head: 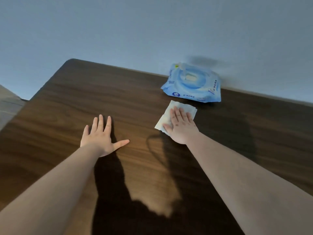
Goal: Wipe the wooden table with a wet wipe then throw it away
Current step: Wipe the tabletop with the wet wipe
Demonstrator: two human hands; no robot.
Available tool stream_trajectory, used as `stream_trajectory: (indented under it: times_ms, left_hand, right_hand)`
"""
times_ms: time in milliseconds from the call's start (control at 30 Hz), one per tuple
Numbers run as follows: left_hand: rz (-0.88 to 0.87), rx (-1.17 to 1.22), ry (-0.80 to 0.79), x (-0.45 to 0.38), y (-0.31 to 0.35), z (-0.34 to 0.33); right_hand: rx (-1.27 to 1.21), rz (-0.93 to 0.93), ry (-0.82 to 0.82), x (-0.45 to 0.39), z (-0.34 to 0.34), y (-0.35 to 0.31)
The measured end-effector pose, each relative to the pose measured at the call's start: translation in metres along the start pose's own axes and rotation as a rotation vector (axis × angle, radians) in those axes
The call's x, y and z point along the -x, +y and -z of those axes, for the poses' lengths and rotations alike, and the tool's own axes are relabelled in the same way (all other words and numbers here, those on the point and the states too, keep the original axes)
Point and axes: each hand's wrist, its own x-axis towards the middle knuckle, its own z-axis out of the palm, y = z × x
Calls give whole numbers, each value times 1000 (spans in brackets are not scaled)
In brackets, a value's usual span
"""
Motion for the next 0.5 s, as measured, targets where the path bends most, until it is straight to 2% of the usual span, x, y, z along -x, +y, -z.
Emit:
stream_trajectory:
  times_ms: [200,300,500]
  left_hand:
    - [130,167,-27,-19,-82,-17]
    - [117,261,31,-22,-88,-30]
    - [106,281,90,-26,-90,-35]
  right_hand:
    - [50,109,-20,-53,10,-78]
    - [71,178,-33,-78,15,-120]
    - [113,327,1,-126,22,-205]
